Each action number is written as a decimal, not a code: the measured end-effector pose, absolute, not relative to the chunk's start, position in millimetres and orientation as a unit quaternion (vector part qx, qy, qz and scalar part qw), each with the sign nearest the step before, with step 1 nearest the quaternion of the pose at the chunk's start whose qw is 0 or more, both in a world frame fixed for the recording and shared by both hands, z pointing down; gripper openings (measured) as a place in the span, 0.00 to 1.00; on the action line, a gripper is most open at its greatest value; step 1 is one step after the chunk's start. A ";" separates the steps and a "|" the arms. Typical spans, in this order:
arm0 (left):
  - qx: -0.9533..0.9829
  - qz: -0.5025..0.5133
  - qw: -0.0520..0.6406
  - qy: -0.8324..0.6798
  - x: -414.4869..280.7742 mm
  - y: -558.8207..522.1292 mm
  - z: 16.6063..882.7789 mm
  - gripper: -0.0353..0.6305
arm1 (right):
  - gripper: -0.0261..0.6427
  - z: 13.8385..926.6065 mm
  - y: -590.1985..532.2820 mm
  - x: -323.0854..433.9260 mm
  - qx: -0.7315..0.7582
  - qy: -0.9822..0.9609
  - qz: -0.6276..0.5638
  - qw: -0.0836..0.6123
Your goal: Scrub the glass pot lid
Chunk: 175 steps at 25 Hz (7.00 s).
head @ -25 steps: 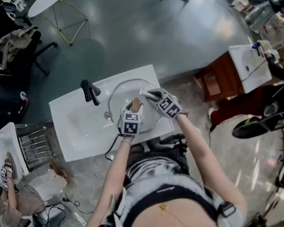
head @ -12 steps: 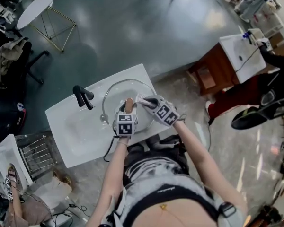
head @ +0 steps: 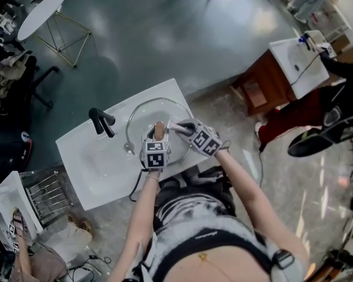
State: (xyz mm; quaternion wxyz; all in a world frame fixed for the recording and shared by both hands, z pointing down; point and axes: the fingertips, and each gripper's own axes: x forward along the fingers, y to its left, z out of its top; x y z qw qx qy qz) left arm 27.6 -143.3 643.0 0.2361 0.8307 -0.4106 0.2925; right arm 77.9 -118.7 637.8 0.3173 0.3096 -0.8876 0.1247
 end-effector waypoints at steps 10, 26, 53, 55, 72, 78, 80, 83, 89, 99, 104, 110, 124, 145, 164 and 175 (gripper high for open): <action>0.831 0.292 0.236 -0.412 29.4 -143.5 642.2 0.32 | 0.18 637.2 -151.7 70.9 0.294 -0.887 0.114 0.337; 0.831 0.286 0.233 -0.416 32.3 -144.4 647.8 0.32 | 0.18 639.3 -201.0 30.7 0.227 -0.892 0.078 0.383; 0.831 0.287 0.238 -0.414 34.1 -143.3 648.6 0.32 | 0.18 649.3 -200.2 -78.0 0.039 -0.895 -0.007 0.444; 0.831 0.287 0.239 -0.413 32.9 -142.7 647.7 0.32 | 0.18 647.4 -200.9 -79.5 0.040 -0.898 -0.002 0.438; 0.834 0.281 0.239 -0.410 32.3 -144.3 646.6 0.32 | 0.18 639.1 -222.4 -16.1 0.159 -0.907 0.051 0.387; 0.832 0.286 0.244 -0.408 31.6 -140.8 647.1 0.32 | 0.18 637.6 -211.3 19.2 0.211 -0.904 0.074 0.364; 0.832 0.287 0.244 -0.407 31.4 -140.7 646.5 0.32 | 0.18 636.9 -206.6 25.9 0.221 -0.902 0.077 0.362; 0.832 0.287 0.243 -0.409 30.7 -142.9 647.1 0.32 | 0.18 636.2 -200.2 33.4 0.231 -0.900 0.078 0.361; 0.831 0.288 0.243 -0.409 30.0 -143.4 649.7 0.32 | 0.18 635.3 -178.0 50.4 0.252 -0.897 0.087 0.352; 0.830 0.289 0.246 -0.410 28.7 -143.4 651.3 0.32 | 0.18 634.2 -135.9 65.3 0.284 -0.892 0.117 0.332; 0.831 0.288 0.242 -0.410 27.3 -144.7 652.2 0.32 | 0.18 635.0 -119.3 66.4 0.290 -0.890 0.128 0.327; 0.831 0.286 0.238 -0.413 27.5 -144.8 653.2 0.32 | 0.18 635.4 -108.9 69.5 0.313 -0.885 0.130 0.318; 0.843 0.196 0.258 -0.430 -71.3 -124.3 615.7 0.43 | 0.18 635.7 -109.3 73.9 0.325 -0.882 0.125 0.317; 0.777 0.074 0.516 -0.354 -117.0 -96.3 682.7 0.34 | 0.18 636.4 -106.5 70.5 0.388 -0.851 0.139 0.326; 0.786 0.083 0.502 -0.352 -116.4 -95.3 677.8 0.34 | 0.18 637.7 -38.3 4.9 0.304 -0.878 0.118 0.349; 0.786 0.079 0.502 -0.352 -116.3 -93.9 679.7 0.34 | 0.18 636.3 -50.2 -52.8 0.267 -0.880 0.069 0.388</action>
